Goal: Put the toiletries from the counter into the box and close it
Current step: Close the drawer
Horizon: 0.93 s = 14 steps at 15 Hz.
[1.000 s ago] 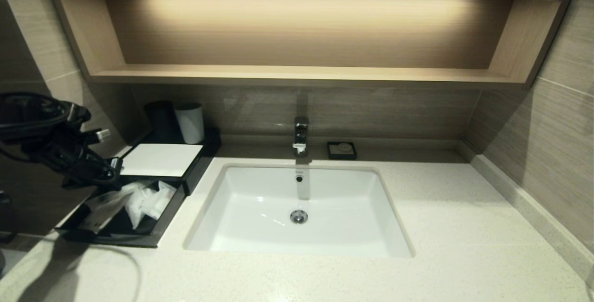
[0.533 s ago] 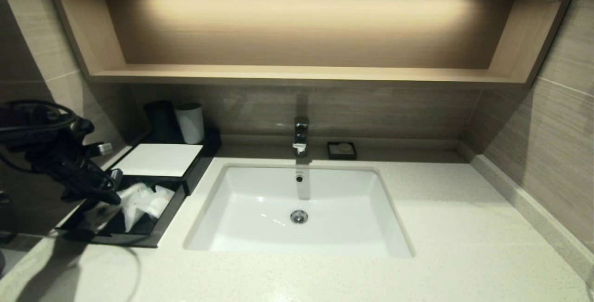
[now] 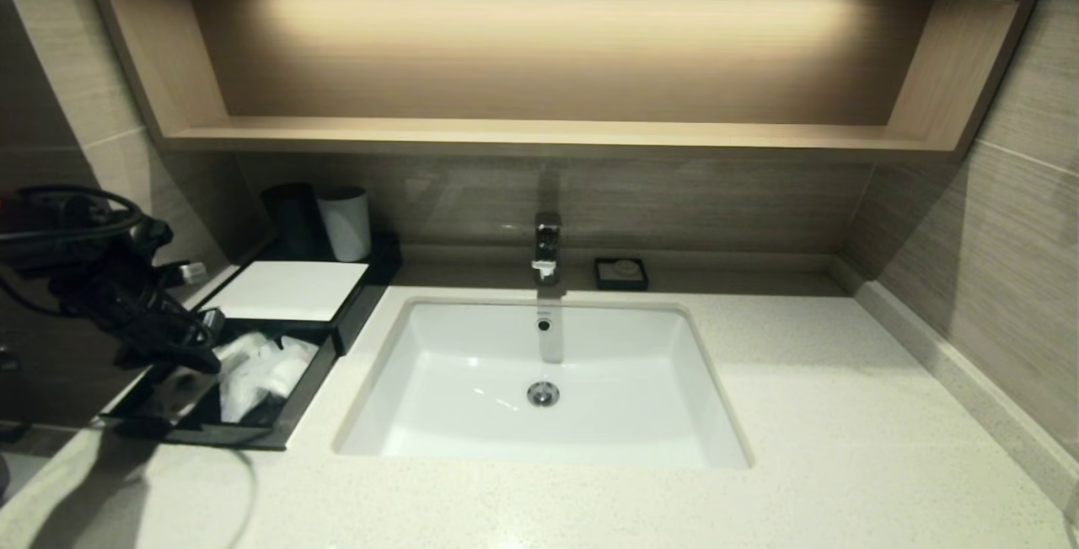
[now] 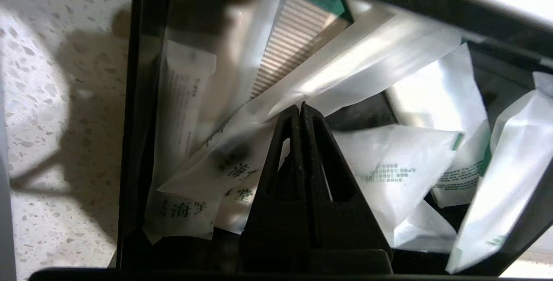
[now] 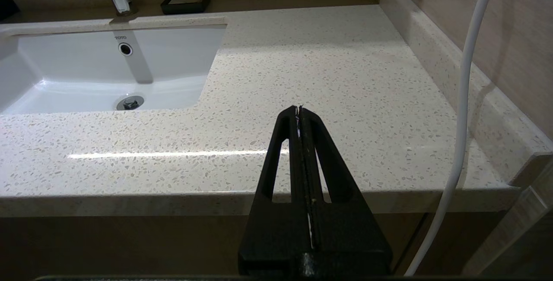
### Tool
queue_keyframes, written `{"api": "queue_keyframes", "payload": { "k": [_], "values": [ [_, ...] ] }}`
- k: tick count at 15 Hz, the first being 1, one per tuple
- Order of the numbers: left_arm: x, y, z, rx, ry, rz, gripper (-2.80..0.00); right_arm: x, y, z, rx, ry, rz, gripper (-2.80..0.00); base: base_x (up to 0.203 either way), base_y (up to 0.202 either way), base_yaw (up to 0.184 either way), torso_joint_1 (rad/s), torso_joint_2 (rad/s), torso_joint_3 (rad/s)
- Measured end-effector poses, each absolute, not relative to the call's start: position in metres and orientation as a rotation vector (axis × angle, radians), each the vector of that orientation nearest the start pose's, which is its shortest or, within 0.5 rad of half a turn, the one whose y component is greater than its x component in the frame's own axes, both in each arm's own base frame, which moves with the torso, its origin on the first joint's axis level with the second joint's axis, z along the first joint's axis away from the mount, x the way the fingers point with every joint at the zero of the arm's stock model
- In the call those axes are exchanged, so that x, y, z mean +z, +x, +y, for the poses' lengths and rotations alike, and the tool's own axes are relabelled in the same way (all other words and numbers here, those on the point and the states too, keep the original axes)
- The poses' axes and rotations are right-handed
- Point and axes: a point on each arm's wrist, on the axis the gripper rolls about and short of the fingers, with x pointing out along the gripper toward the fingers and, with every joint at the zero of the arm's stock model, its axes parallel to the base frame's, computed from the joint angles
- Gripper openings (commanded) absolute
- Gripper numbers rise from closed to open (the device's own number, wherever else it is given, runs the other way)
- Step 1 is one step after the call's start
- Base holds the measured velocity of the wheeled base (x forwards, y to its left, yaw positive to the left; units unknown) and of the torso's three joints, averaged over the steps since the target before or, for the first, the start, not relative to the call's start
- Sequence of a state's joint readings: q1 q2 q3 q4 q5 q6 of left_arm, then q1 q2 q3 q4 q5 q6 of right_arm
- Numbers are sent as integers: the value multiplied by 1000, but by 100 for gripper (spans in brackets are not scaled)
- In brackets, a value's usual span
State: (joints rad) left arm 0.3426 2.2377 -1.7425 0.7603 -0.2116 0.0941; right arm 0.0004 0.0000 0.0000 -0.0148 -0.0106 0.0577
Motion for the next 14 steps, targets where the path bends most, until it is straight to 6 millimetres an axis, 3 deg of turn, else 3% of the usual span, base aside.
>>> {"api": "queue_keyframes", "payload": {
  "k": [3, 6, 8, 11, 14],
  "values": [
    [157, 378, 130, 46, -273, 1094, -280, 77, -23, 0, -10, 58, -15, -280, 0, 0, 0, 0, 0, 0],
    [201, 357, 122, 6, -277, 992, -280, 77, -23, 0, -10, 58, -15, -280, 0, 0, 0, 0, 0, 0],
    [218, 340, 116, 7, -281, 1007, -280, 77, -23, 0, -10, 57, -15, -280, 0, 0, 0, 0, 0, 0],
    [222, 314, 112, 67, -294, 1115, -280, 77, -23, 0, -10, 58, -15, -280, 0, 0, 0, 0, 0, 0],
    [211, 289, 116, 178, -348, 1284, -280, 77, -23, 0, -10, 58, -15, -280, 0, 0, 0, 0, 0, 0]
  ]
}}
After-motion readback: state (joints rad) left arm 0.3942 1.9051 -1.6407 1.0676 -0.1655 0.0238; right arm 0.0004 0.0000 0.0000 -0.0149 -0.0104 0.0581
